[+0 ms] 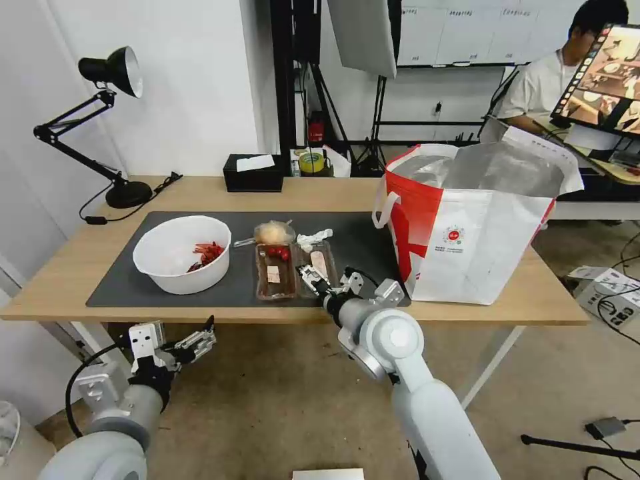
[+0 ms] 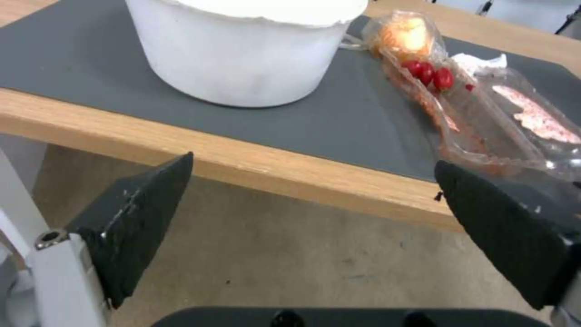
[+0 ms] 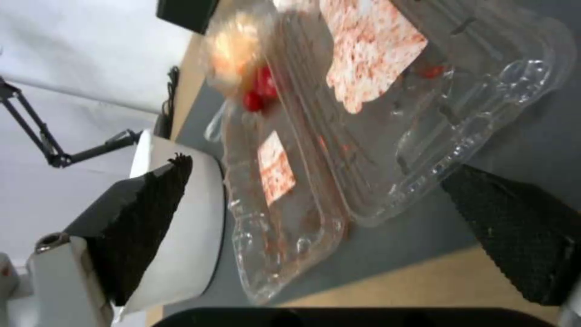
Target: Pick up the trash from the table and place it into the takeout bag.
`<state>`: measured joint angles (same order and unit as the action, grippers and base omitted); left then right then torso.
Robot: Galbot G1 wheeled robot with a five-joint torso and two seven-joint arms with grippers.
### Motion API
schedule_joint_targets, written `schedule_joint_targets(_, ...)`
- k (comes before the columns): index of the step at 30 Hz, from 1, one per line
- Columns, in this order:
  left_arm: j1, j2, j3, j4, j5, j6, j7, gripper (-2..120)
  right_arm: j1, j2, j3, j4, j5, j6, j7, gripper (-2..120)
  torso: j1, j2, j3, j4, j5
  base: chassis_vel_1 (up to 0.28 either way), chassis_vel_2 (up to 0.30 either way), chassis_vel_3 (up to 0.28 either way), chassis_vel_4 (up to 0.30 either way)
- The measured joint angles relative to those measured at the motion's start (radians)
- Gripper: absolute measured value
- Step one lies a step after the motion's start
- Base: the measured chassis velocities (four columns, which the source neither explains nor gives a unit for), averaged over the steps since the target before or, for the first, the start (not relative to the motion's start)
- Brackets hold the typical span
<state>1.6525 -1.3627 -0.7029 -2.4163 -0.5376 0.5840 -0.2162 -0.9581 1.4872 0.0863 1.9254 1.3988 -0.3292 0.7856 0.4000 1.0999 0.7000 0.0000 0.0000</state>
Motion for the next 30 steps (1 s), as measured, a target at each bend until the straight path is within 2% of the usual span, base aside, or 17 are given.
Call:
schedule_joint_targets(9, 0.0, -0.002, 0.001, 0.0, 0.0, -0.001, 0.0, 100, -0.006, -0.01, -0.024, -0.011, -0.145, 0.007, -0.086, 100, 0.0, 0.0, 0.0, -0.0001, 0.0, 0.0, 0.0, 0.0, 0.0)
schedule_joint_targets(14, 0.001, -0.002, 0.0, 0.0, 0.0, -0.002, 0.001, 100, -0.008, -0.012, -0.054, -0.02, -0.288, 0.007, -0.152, 100, 0.0, 0.0, 0.0, 0.0, 0.0, 0.0, 0.0, 0.0, 0.0)
schedule_joint_targets(18, 0.002, -0.002, -0.002, -0.001, 0.0, -0.003, 0.001, 100, -0.008, -0.014, -0.063, -0.021, -0.329, 0.007, -0.172, 100, 0.0, 0.0, 0.0, 0.0, 0.0, 0.0, 0.0, 0.0, 0.0)
schedule_joint_targets(21, 0.003, -0.002, -0.003, -0.003, 0.0, -0.004, 0.001, 100, -0.008, -0.019, -0.079, -0.025, -0.412, 0.006, -0.207, 100, 0.0, 0.0, 0.0, 0.0, 0.0, 0.0, 0.0, 0.0, 0.0)
schedule_joint_targets(30, 0.004, 0.0, -0.002, -0.004, 0.001, -0.004, 0.001, 100, -0.005, -0.021, -0.09, -0.025, -0.505, 0.005, -0.242, 100, 0.0, 0.0, 0.0, 0.0, 0.0, 0.0, 0.0, 0.0, 0.0)
